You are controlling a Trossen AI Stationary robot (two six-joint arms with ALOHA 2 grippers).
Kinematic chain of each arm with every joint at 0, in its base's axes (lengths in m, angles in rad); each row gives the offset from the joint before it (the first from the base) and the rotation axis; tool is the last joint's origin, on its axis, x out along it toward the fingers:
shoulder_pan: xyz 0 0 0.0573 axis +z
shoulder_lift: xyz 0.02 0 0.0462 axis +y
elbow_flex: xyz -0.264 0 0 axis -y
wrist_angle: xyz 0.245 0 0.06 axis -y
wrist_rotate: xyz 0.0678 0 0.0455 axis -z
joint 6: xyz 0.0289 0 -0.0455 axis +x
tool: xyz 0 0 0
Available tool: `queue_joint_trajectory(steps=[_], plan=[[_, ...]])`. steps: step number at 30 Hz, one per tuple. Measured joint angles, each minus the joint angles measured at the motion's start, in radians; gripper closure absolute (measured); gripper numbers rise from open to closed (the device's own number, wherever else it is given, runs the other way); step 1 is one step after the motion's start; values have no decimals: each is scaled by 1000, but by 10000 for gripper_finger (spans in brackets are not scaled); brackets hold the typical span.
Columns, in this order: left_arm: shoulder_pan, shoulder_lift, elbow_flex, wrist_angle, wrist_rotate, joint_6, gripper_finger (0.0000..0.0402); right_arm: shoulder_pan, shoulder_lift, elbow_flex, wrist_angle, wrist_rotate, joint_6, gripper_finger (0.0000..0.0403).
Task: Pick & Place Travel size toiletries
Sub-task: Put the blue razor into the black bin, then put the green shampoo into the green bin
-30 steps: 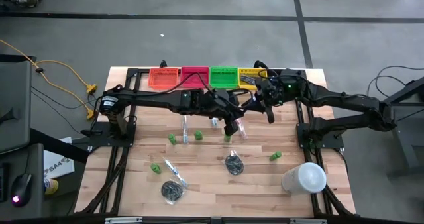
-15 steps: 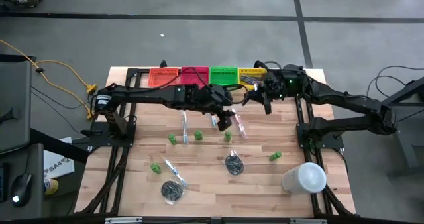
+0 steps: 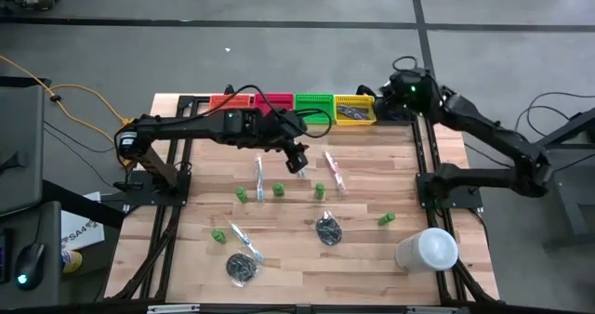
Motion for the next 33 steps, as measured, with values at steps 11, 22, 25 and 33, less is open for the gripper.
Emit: queue_joint_trajectory(steps=[11, 22, 25, 33], plan=[[60, -36, -1, -176, -40, 1, 200, -226, 291, 52, -264, 174, -204, 379], [101, -40, -1, -266, -37, 16, 200, -232, 555, 51, -229, 358, -281, 371], [102, -40, -1, -293, -38, 20, 200, -229, 584, 51, -233, 419, -290, 352], [102, -40, -1, -313, -36, 20, 200, -218, 597, 51, -297, 409, -237, 275]])
